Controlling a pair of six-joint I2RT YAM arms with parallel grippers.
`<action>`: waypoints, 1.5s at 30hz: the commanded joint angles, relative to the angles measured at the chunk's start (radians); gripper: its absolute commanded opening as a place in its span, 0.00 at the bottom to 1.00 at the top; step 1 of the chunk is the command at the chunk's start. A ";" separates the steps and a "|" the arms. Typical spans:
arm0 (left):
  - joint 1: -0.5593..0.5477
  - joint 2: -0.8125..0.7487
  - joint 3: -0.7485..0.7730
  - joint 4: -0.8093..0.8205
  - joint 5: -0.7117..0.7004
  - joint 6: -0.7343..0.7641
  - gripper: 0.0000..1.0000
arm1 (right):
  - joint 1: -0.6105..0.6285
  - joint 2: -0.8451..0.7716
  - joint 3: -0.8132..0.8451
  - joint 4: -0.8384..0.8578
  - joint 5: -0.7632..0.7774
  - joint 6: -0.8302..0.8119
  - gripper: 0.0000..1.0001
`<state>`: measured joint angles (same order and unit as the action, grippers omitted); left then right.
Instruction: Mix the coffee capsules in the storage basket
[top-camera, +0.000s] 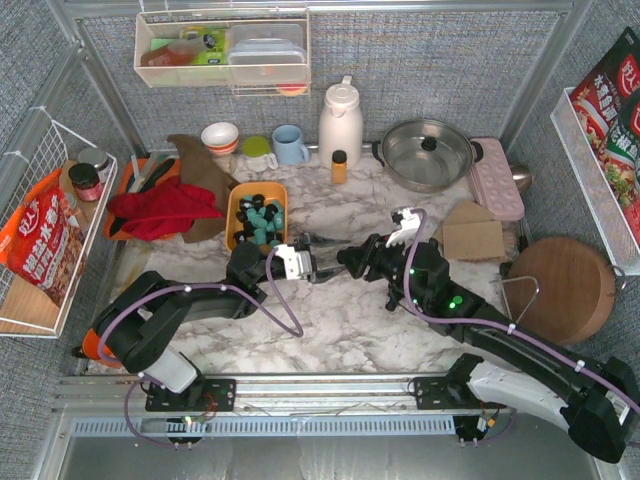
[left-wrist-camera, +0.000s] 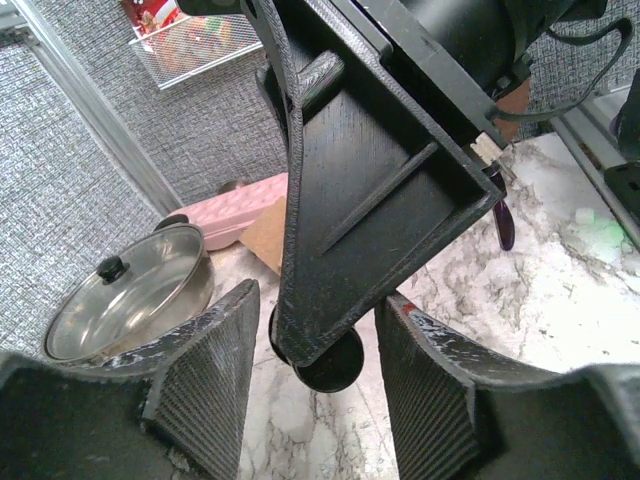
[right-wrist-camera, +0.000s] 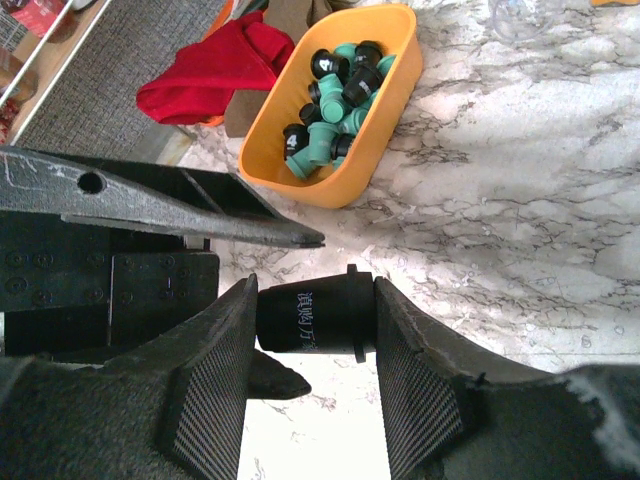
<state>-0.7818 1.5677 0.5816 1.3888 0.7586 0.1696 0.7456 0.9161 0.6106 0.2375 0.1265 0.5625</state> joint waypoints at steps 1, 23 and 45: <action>-0.004 0.006 0.000 0.088 0.003 -0.042 0.57 | 0.000 0.011 -0.007 0.064 -0.011 0.019 0.40; -0.011 0.021 0.003 0.065 -0.001 -0.019 0.33 | 0.001 0.016 -0.011 0.089 -0.019 0.061 0.53; 0.021 0.041 -0.018 -0.024 -0.184 0.035 0.64 | -0.003 -0.198 0.048 -0.267 0.189 -0.062 0.71</action>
<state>-0.7742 1.5948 0.5724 1.3540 0.6456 0.1875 0.7452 0.7658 0.6270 0.1215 0.2138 0.5865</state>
